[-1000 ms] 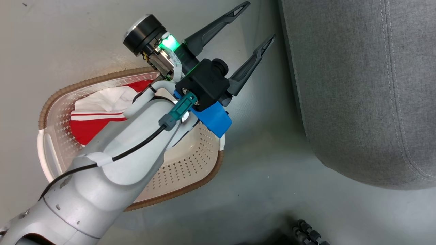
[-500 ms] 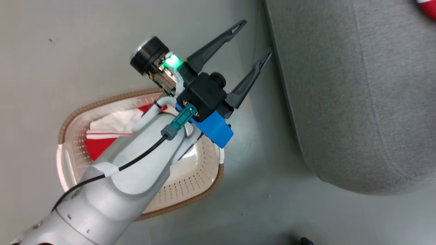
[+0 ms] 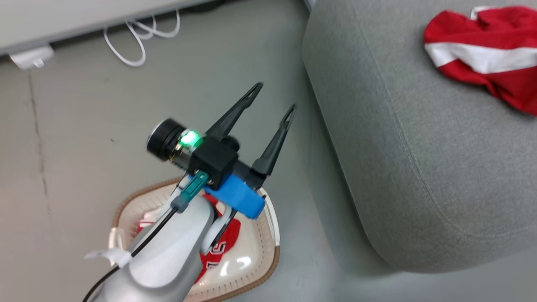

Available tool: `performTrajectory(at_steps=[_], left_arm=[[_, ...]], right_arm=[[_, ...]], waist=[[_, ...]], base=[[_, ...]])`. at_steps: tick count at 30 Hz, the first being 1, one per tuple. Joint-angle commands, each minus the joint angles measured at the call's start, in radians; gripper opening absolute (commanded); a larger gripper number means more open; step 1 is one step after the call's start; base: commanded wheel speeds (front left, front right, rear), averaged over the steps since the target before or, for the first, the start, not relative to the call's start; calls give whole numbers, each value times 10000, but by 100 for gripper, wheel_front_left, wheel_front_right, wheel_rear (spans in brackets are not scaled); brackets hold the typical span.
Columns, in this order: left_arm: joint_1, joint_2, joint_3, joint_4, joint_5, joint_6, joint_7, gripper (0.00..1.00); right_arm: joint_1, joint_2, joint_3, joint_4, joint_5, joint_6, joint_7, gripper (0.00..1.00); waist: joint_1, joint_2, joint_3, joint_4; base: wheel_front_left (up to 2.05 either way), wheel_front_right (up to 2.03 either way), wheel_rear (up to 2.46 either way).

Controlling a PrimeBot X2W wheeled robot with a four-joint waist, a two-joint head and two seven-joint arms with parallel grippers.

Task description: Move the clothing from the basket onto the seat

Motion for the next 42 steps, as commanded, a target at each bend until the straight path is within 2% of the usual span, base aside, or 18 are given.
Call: performTrajectory(at_steps=[1, 10, 22, 30, 42], left_arm=[[509, 58, 290, -98, -10, 68, -45, 100], [2367, -129, 1984, -620, 158, 310, -45, 100], [4124, -481, 4195, -1559, 1001, 538, -37, 100], [4803, -704, 5241, -1511, 1499, 337, -37, 100], [5493, -881, 6186, -1257, 1898, -105, -37, 100]], right_arm=[[417, 151, 324, -388, 136, 5, -34, 100], [1804, 738, 1727, -1869, 468, 5, -36, 100], [2716, 1109, 3250, -2807, 304, 5, -34, 100], [2949, 1357, 3850, -2410, 233, 5, -34, 100], [3275, 1593, 3873, -1543, 306, 5, -34, 100]], waist=[[2, -1, -927, 261], [2, -1, -2192, 1264], [2, -1, -3046, 2460], [2, -1, -3346, 2985], [2, -1, -3530, 3176]], base=[[0, 0, 0], [0, 0, 0], [0, 0, 0], [0, 0, 0], [0, 0, 0]])
